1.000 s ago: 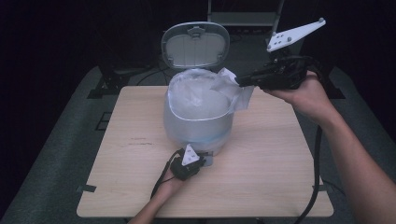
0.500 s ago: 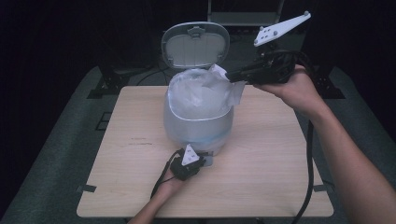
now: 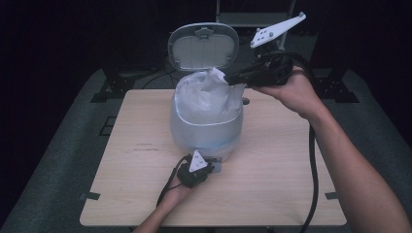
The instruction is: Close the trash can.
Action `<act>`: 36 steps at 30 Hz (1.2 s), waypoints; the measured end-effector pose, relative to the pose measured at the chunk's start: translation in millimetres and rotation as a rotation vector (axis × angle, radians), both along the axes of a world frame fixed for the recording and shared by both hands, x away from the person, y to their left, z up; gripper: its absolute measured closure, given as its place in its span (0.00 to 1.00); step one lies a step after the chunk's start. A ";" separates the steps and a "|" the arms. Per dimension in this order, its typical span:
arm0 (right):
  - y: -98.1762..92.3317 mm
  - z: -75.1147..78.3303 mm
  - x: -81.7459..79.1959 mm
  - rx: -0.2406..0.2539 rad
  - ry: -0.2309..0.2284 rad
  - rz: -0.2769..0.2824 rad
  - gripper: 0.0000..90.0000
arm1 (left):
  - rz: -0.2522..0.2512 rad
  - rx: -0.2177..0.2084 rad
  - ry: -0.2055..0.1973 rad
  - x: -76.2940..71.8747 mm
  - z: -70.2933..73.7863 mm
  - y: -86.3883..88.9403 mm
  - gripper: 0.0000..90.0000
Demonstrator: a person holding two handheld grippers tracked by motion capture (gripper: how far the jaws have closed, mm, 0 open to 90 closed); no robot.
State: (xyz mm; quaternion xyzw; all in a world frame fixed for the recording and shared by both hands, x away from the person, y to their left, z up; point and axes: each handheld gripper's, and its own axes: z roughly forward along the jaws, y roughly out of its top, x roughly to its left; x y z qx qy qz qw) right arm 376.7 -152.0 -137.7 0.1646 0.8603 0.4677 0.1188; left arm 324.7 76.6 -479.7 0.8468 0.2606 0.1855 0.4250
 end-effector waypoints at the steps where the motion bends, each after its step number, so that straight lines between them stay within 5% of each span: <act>1: 1.0 -0.2 0.8 -0.002 0.000 0.000 0.95 | 0.001 -0.001 0.000 0.0 0.0 0.0 0.91; 36: 39.4 -21.4 33.6 -0.027 0.047 0.021 0.95 | -0.003 -0.002 0.000 0.3 -0.1 0.3 0.91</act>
